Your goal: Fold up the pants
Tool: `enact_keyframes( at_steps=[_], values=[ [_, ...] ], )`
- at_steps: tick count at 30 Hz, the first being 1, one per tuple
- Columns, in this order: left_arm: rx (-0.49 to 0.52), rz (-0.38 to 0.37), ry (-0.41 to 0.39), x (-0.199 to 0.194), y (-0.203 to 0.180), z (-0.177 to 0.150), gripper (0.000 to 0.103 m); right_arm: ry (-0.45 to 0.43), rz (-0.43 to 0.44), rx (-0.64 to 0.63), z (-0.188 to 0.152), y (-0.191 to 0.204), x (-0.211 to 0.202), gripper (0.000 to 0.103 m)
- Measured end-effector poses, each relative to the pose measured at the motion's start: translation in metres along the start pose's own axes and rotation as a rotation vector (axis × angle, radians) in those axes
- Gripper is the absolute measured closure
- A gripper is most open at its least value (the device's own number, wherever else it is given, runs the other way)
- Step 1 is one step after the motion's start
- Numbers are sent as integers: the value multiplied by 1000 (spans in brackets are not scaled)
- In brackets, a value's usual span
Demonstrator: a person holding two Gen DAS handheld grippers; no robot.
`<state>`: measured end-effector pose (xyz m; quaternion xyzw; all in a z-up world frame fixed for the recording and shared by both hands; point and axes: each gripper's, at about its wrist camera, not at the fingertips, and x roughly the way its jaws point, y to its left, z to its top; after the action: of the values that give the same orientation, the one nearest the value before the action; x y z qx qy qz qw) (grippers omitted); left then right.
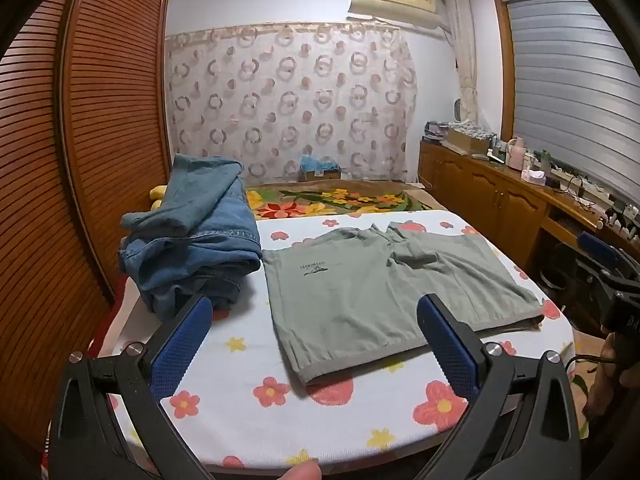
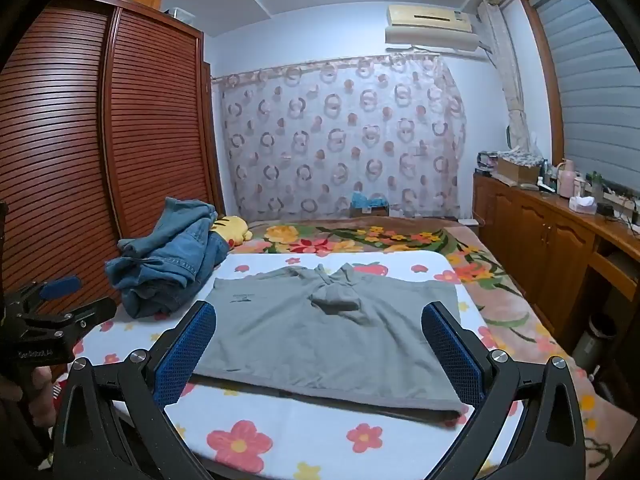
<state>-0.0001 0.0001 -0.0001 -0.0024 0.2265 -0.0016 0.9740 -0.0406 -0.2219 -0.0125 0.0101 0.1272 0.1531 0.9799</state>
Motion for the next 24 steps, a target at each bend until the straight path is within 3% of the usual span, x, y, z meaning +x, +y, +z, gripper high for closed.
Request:
enact_keyframes(
  at_steps=[24],
  values=[
    [-1,6,13,3,3,-4,1,11,-6,1,1,0,-1,0]
  ],
)
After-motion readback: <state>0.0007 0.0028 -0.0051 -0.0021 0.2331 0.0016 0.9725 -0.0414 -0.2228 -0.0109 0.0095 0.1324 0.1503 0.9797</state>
